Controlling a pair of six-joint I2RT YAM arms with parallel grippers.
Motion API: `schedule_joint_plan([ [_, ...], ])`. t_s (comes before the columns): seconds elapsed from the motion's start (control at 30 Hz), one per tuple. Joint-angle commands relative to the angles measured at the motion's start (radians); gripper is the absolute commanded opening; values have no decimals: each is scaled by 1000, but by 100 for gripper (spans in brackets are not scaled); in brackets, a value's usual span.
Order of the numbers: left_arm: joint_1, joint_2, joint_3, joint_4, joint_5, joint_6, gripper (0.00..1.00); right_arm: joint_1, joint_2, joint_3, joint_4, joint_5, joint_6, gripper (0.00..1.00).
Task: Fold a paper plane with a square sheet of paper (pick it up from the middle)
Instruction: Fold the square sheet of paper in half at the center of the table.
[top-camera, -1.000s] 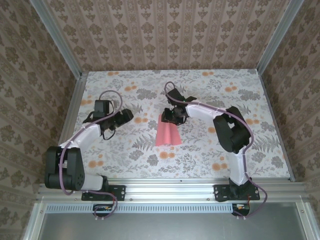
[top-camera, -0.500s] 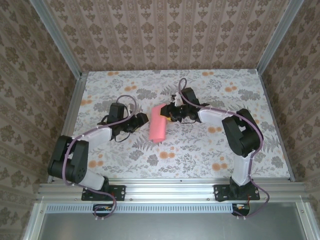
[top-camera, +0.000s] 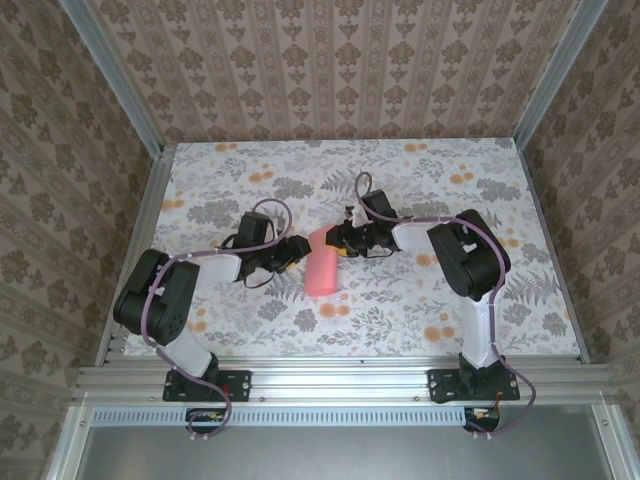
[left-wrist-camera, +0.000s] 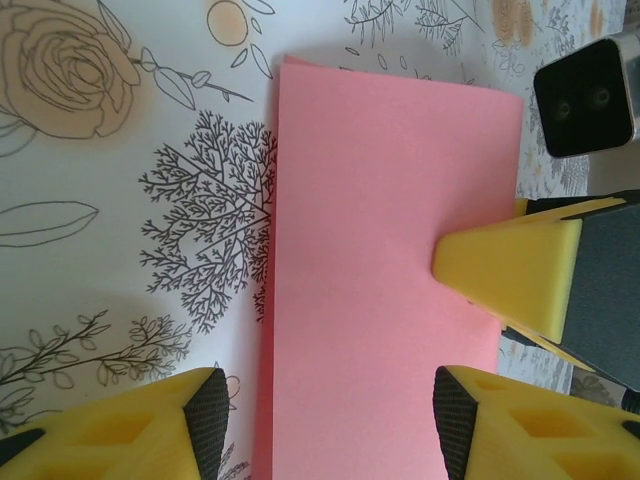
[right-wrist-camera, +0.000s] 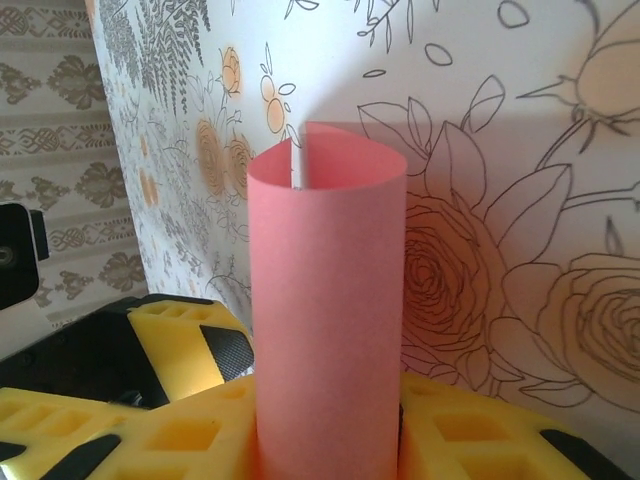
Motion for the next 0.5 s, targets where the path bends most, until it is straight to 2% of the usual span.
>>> schedule_joint_plan([
  [0.0, -6, 25, -20, 73, 53, -40, 59, -10, 16, -7, 22, -38, -30, 34],
  [0.3, -6, 48, -23, 114, 177, -68, 61, -21, 15, -47, 184, -116, 64, 35],
  [0.47, -7, 70, -34, 185, 226, -86, 56, -24, 21, -62, 240, -135, 102, 36],
])
